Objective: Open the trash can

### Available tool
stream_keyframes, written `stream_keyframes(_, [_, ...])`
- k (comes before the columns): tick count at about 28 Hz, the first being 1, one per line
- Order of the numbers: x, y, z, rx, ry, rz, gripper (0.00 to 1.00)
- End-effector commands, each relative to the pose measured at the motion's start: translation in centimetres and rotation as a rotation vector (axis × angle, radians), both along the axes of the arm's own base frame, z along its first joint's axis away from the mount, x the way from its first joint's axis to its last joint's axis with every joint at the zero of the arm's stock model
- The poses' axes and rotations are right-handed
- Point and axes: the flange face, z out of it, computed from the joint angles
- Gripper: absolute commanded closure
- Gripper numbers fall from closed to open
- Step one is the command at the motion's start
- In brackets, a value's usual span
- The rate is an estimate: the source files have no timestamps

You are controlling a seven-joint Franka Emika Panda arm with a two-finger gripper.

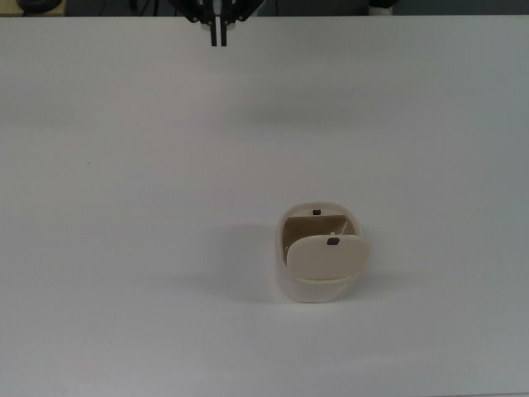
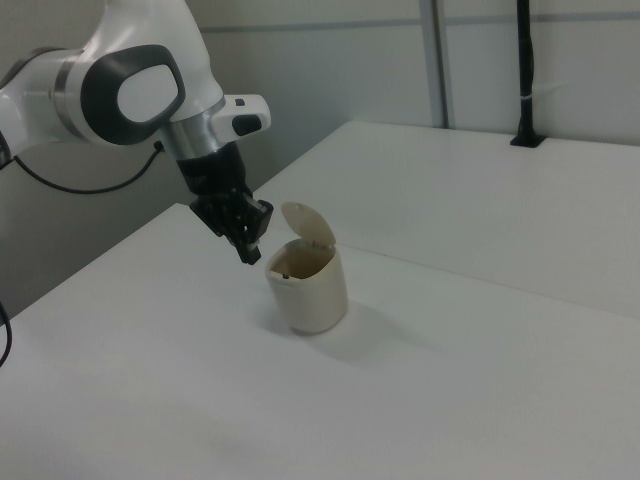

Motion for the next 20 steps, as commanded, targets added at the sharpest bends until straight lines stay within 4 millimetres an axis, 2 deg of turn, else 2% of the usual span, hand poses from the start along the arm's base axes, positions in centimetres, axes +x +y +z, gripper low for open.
stream_keyframes(1, [-1.27,-1.11,-0.27,-0.072,0.046,0.035,0.82])
stream_keyframes(3, [-1.36,-1.22,-0.27,-0.082,0.053,0.031,0.65])
stream_keyframes(4, [-1.30,-1.40,-0.35,-0.083,0.055,0.026,0.59])
stream_keyframes(7, [-1.24,-1.42,-0.34,-0.085,0.053,0.026,0.57])
stream_keyframes(9, [-1.14,-1.49,-0.37,-0.085,0.052,0.018,0.07])
stream_keyframes(10, [-1.14,-1.49,-0.37,-0.085,0.052,0.017,0.00])
stream_keyframes(20, [-1.14,-1.19,-0.38,-0.063,0.047,-0.031,0.00])
